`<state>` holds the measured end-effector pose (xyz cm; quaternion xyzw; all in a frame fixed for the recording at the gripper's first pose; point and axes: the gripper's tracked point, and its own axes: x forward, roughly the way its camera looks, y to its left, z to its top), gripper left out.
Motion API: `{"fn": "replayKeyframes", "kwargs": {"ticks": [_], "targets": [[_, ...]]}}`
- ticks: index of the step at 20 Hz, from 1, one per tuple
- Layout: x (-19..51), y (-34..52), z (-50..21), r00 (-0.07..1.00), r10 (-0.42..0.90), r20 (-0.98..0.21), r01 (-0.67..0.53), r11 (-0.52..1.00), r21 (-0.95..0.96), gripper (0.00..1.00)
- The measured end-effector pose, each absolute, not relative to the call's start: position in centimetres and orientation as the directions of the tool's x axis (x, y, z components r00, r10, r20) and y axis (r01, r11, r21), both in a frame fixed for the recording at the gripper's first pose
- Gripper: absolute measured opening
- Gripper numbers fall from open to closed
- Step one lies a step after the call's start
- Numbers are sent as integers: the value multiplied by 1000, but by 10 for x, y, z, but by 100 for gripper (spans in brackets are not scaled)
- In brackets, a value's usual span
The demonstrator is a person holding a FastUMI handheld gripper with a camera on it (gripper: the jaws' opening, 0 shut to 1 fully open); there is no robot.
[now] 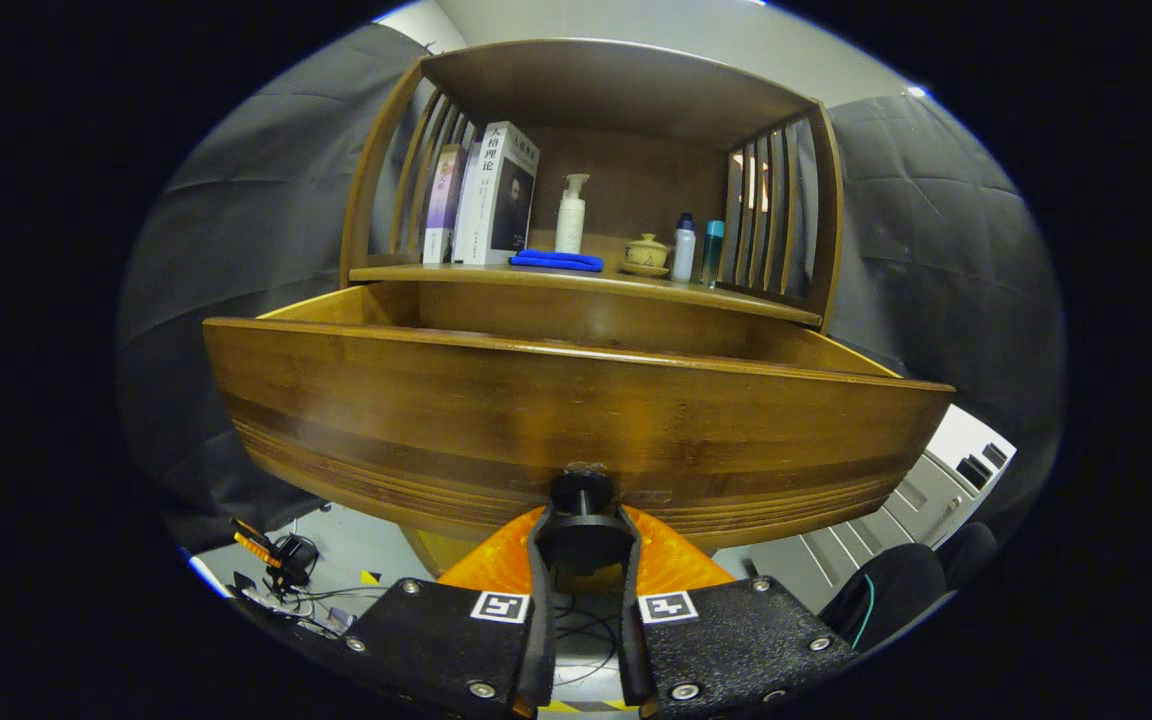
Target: Pull open the drawer, take out the items inside it, and place them on the countertop above the cabinet.
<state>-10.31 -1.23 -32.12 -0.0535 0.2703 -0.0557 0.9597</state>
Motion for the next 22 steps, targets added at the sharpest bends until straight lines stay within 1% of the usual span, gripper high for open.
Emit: {"fn": "replayKeyframes", "kwargs": {"ticks": [6, 10, 14, 17, 20, 22], "targets": [[-135, -1, -320, 832, -103, -546, 44, 992, -121, 26], [-137, 2, -321, 834, -89, -544, 32, 993, -113, 26], [-139, 7, -317, 846, -47, -532, 19, 998, -58, 42], [-141, 21, -302, 858, 26, -512, -7, 999, 38, 69], [-141, 21, -271, 885, 25, -466, 3, 998, 59, 97], [-139, 21, -246, 906, 22, -423, 4, 998, 62, 97]]}}
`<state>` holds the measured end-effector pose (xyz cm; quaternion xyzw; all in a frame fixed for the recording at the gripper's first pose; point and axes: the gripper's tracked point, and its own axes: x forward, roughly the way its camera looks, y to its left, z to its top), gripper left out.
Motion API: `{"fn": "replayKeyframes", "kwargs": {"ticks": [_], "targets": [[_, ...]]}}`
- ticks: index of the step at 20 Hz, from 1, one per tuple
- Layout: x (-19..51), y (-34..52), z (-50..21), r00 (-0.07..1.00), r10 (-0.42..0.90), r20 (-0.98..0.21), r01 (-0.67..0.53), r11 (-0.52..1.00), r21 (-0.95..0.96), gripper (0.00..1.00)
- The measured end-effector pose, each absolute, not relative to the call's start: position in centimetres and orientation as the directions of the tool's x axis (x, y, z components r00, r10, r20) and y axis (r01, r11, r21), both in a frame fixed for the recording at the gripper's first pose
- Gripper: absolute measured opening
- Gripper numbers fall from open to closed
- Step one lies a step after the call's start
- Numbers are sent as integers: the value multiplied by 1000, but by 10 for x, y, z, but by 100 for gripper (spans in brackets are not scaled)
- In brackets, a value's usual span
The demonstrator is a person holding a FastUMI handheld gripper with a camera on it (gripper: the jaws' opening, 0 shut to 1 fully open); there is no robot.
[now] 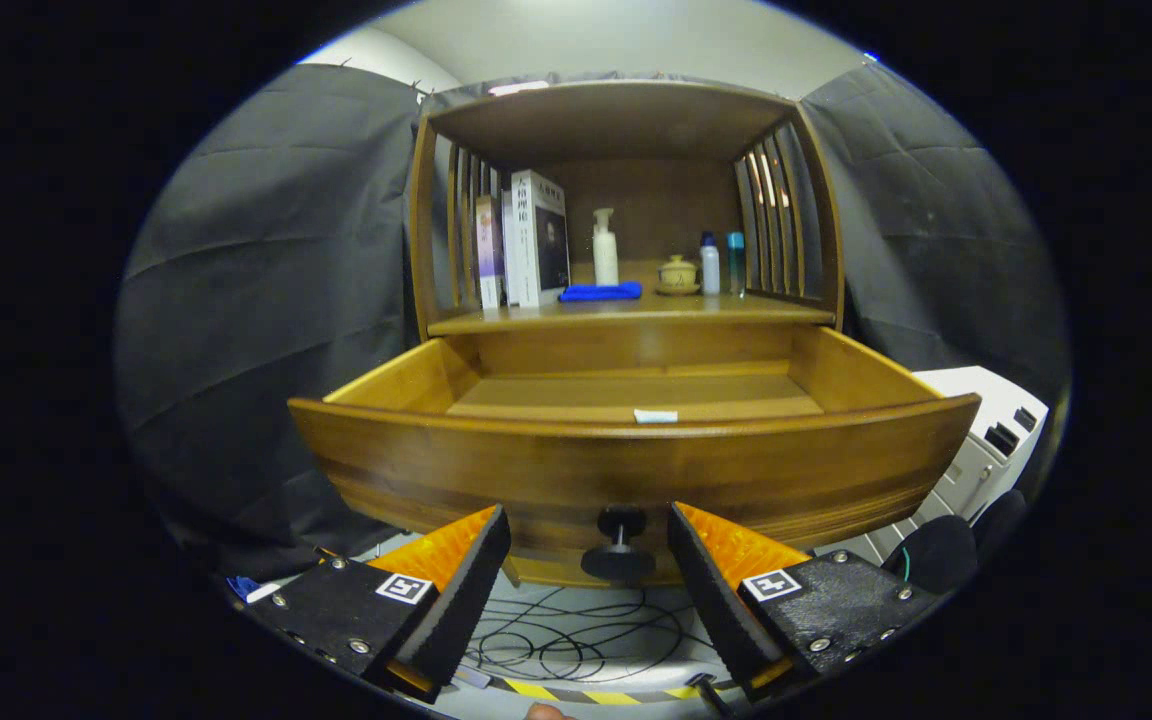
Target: Pull open the drawer, take out the items inside it, and place them on the countertop above the cabinet.
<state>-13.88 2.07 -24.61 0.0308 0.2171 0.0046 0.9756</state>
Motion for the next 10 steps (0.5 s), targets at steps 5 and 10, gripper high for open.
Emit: {"fn": "replayKeyframes", "kwargs": {"ticks": [5, 10], "targets": [[-113, 4, -200, 931, -1, -366, 7, 1000, 16, 97], [-71, 1, -182, 910, 25, -413, -20, 1000, 16, 97]]}}
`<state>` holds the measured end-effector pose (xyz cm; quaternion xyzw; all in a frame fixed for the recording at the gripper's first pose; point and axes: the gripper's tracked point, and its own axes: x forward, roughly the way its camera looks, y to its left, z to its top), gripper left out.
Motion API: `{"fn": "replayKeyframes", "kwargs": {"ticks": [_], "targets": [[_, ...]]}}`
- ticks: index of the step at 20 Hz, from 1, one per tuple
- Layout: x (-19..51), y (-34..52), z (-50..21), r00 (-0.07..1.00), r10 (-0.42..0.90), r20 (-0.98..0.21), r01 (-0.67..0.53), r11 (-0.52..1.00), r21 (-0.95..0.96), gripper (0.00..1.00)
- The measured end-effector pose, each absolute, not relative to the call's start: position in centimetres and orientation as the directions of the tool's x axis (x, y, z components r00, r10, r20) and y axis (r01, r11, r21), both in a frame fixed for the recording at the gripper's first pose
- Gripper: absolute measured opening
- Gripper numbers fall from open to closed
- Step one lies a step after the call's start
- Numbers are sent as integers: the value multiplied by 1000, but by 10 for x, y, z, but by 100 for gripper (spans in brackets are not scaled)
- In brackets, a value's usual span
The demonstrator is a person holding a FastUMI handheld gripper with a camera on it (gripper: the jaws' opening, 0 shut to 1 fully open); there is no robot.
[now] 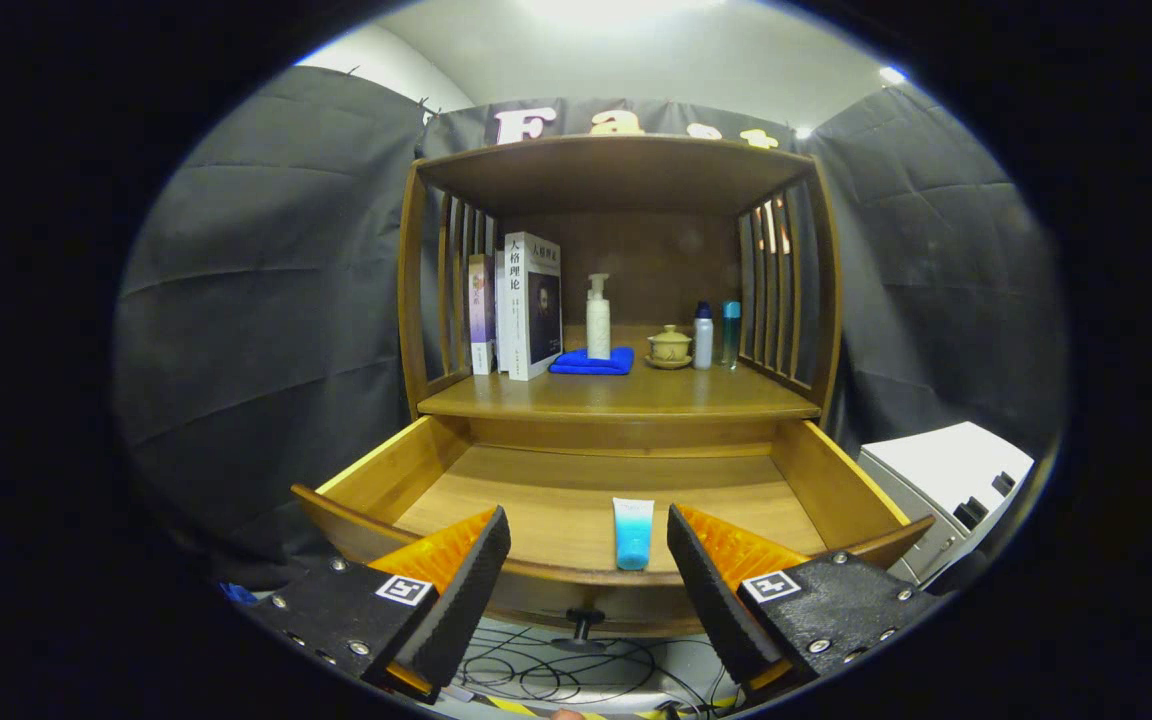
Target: Pull open the drawer, take out the items inside it, and place them on the countertop above the cabinet.
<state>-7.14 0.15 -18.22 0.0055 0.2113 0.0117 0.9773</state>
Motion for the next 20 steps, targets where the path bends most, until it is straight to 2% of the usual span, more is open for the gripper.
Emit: {"fn": "replayKeyframes", "kwargs": {"ticks": [5, 12, 20], "targets": [[-26, -10, -181, 874, -26, -486, 10, 999, -35, 97], [19, -34, -197, 775, -123, -620, 118, 992, -50, 97], [40, -58, -236, 646, -155, -747, 257, 966, 22, 97]]}}
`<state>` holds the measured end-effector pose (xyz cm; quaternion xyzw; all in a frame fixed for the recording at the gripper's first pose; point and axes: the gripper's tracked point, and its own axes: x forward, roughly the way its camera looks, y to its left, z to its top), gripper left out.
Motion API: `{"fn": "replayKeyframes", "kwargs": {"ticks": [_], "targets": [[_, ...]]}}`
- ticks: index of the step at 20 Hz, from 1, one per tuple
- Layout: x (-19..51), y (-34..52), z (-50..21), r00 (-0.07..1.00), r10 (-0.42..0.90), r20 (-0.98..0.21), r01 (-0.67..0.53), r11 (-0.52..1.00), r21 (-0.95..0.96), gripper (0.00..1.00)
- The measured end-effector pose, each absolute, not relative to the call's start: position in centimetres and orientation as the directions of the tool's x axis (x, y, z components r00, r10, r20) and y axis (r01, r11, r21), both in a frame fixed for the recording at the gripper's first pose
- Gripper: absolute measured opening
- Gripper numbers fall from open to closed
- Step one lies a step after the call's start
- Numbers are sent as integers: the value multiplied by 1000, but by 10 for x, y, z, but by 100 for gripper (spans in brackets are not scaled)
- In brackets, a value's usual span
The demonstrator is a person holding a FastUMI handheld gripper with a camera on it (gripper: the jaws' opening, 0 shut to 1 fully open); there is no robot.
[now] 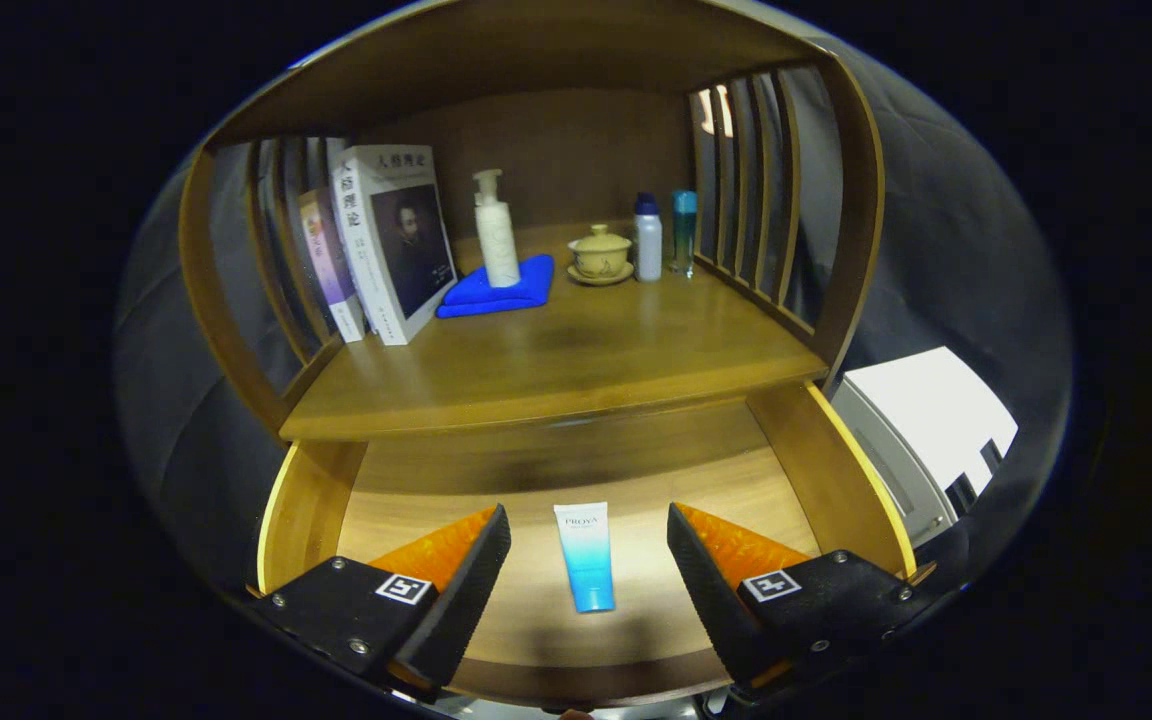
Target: Pull open the drawer, take out the items inside it, and place them on the countertop above the cabinet.
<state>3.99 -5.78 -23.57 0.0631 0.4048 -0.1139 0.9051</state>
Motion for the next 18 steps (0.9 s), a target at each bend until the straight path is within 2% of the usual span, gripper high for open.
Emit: {"fn": "replayKeyframes", "kwargs": {"ticks": [6, 11, 14, 18], "targets": [[30, -54, -298, 482, -139, -865, 317, 948, 24, 97], [16, -54, -333, 333, -161, -929, 271, 960, -69, 96], [15, -49, -348, 279, -152, -948, 235, 968, -86, 95], [11, -53, -359, 218, -155, -964, 256, 962, -97, 89]]}}
